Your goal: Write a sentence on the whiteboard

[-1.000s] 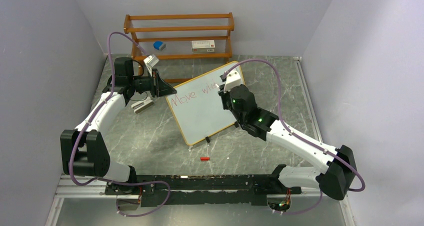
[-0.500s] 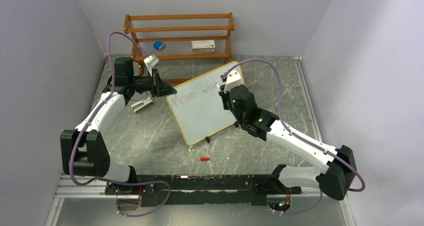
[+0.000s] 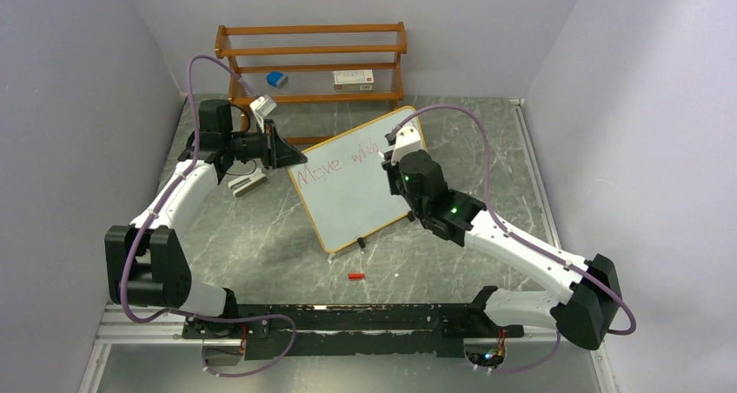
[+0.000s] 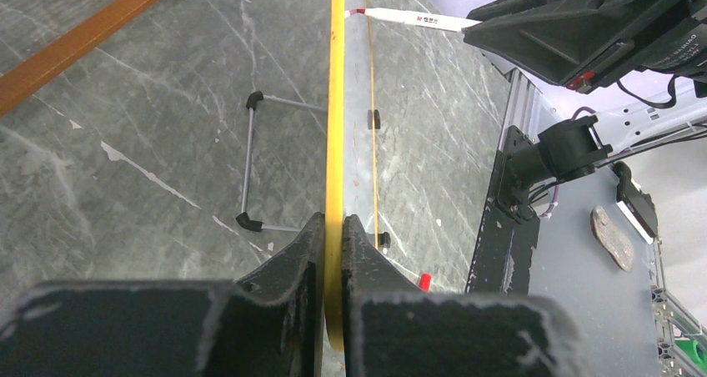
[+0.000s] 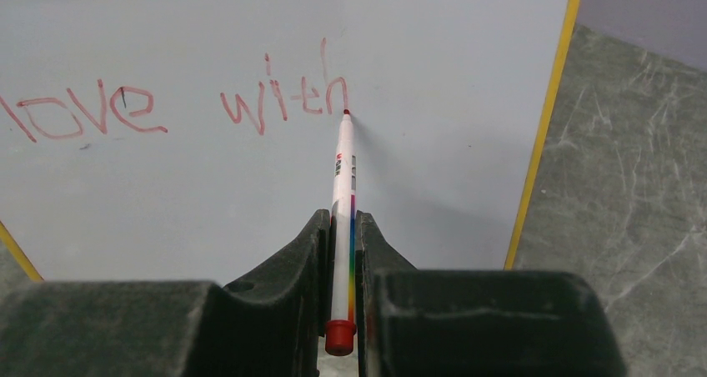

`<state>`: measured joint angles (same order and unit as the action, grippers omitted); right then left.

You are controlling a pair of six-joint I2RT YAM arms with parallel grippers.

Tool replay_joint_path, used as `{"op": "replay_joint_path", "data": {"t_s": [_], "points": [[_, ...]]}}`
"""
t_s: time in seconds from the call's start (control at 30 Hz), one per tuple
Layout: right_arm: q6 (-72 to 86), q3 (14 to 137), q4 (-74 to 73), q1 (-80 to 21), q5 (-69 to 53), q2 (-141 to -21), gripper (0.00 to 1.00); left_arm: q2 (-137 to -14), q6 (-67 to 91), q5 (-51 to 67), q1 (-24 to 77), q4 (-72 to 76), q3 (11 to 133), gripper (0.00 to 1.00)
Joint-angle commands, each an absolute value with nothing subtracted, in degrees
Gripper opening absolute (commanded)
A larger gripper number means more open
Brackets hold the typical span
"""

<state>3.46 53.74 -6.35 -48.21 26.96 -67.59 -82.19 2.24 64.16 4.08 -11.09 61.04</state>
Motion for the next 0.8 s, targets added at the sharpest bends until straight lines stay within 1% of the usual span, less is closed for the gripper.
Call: {"op": "replay_joint_path", "data": {"t_s": [0.0,0.4,0.53,0.77], "points": [[4.55,52.56,-8.97,-47.71,26.54,-66.67,0.00,-82.79,-1.34,62.62,3.43,-12.33,61.72,0.05],[4.83,53.17,-9.21,-47.81,26.10,-66.01,0.00,-82.75,-1.24,62.16,3.43,-12.34,61.62,0.05],[4.63,52.16,-7.07,-47.90,25.84,-63.26,0.00,-82.95,-1.16,62.07,3.43,-12.39,61.70,0.05],[4.51,52.32,-7.86,-48.82,25.89,-61.56,0.00,-82.77,-0.91,61.99,3.43,-12.08,61.52,0.05]]}}
